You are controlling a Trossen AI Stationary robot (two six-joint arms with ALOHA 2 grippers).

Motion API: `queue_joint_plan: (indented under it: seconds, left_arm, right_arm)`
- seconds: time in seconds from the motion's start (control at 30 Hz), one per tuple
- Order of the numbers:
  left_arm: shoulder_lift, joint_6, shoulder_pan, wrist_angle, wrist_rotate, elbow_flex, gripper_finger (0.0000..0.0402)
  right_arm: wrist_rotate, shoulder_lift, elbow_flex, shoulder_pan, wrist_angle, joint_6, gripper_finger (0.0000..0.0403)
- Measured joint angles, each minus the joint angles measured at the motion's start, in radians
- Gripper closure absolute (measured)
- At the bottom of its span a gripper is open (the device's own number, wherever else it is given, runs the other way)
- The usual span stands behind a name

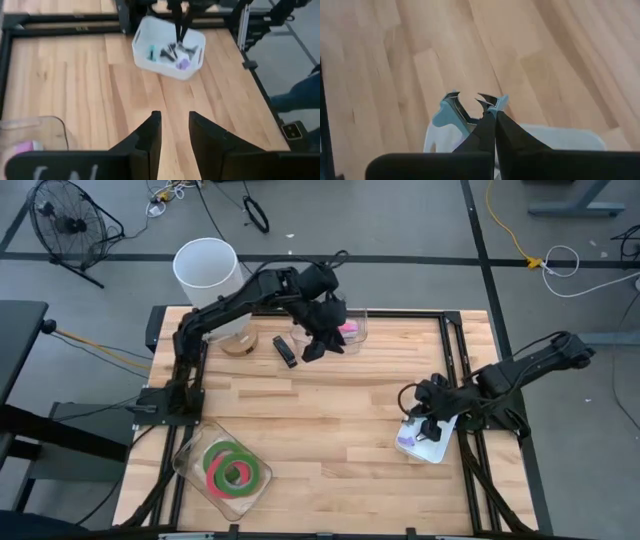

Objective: Pick and place Stapler, Stapler remover, tape
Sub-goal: Put the blue staple remover into the white bin, then put the black stapler into the top transparent bin

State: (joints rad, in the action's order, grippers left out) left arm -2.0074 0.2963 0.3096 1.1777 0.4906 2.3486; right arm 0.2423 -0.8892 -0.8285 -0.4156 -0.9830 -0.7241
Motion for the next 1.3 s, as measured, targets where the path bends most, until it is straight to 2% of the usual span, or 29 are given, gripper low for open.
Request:
queue_joint_plan:
  seconds: [0.37, 0.73, 0.87, 1.17, 1.3]
  left_arm:
    - [-0.025, 0.012, 0.000, 0.022, 0.001, 0.000, 0.0317]
    - [-0.026, 0.011, 0.000, 0.018, 0.000, 0.000, 0.0317]
    - [-0.026, 0.010, 0.000, 0.017, 0.000, 0.000, 0.0317]
    - [-0.026, 0.002, 0.000, 0.017, 0.000, 0.000, 0.0317]
    - [-0.026, -0.018, 0.000, 0.016, 0.000, 0.000, 0.0317]
  right_arm:
    - [-0.150, 0.001, 0.081, 0.000, -0.083, -0.031, 0.0403]
    - [-0.195, 0.001, 0.130, 0.000, -0.088, -0.047, 0.0401]
    - [-0.184, 0.001, 0.130, 0.000, -0.088, -0.058, 0.0376]
    - [-0.202, 0.001, 0.130, 0.000, -0.060, -0.046, 0.0279]
    - [-0.182, 0.000, 0.120, 0.000, 0.020, -0.037, 0.0278]
